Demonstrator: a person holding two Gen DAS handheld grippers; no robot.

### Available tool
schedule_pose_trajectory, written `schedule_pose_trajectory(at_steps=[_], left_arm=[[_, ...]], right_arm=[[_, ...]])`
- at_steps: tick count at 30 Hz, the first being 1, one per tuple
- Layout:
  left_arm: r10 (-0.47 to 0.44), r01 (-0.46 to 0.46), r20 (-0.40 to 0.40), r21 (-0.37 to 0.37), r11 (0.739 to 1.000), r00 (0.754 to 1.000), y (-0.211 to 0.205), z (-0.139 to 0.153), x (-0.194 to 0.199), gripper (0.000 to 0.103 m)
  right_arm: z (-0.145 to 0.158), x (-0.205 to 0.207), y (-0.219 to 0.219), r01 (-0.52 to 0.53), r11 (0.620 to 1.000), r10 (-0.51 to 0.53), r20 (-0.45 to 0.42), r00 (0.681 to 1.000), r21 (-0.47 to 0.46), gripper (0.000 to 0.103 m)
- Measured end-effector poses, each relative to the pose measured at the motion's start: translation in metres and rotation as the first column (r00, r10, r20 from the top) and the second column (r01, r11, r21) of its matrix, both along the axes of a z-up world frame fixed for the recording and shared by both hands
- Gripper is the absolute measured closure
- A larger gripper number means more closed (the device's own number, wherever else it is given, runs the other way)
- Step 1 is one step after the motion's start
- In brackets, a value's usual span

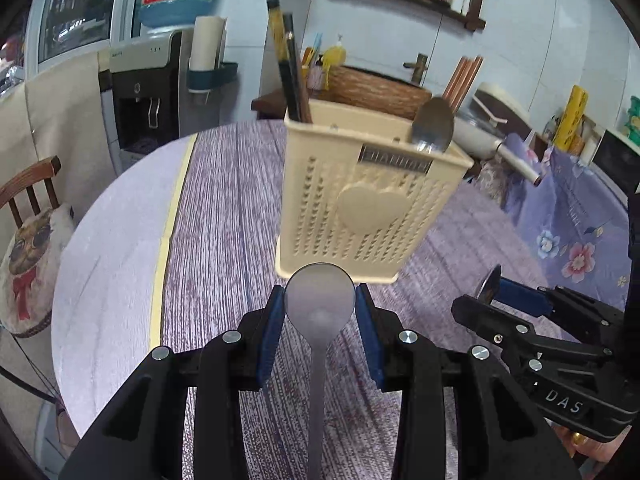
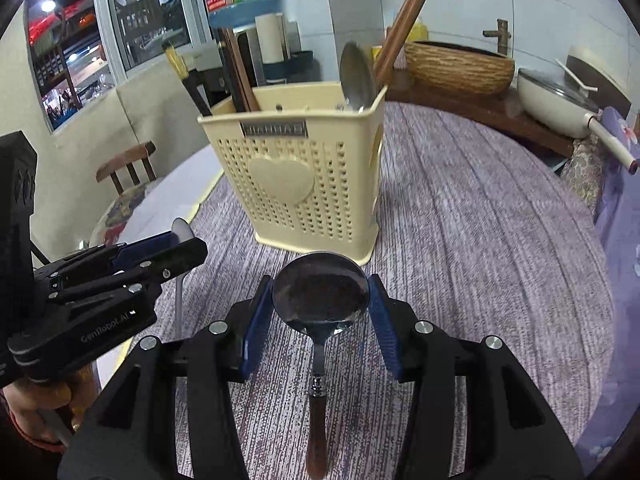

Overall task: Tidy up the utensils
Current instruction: 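Lift the metal spoon over the holder while the right tool carries the wooden-handled spoon there, then lower the metal spoon into the holder while the right tool lowers the wooden-handled spoon in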

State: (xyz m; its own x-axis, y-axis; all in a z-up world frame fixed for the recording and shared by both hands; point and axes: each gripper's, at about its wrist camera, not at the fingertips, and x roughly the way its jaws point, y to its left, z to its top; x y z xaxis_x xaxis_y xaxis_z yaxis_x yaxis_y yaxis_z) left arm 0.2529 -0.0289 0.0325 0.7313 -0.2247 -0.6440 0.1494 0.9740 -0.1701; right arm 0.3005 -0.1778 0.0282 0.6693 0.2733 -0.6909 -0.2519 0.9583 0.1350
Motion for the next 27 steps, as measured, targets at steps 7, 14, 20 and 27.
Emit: schedule_pose_trajectory(at_steps=[7,14,20,27], left_arm=[[-0.003,0.003,0.06,0.001,1.0,0.998,-0.003,0.024,-0.007,0.067],[0.003,-0.003,0.063,-0.002,1.0,0.998,-0.004,0.019,-0.01,0.067],[0.013,-0.012,0.087,-0.016,1.0,0.996,0.004,0.029,-0.013,0.067],[0.009,-0.006,0.119,-0.031,1.0,0.993,0.006,0.04,-0.014,0.067]], right_arm=[[0.024,-0.012,-0.006,0.012,1.0,-0.012,0.034,0.999,0.019,0.055],[0.028,-0.017,-0.005,0.011,1.0,-0.011,0.049,0.999,0.012,0.055],[0.034,-0.021,-0.009,0.012,0.999,-0.014,0.061,0.998,0.032,0.055],[0.043,-0.023,-0.004,0.006,1.0,-0.008,0.089,0.996,0.029,0.055]])
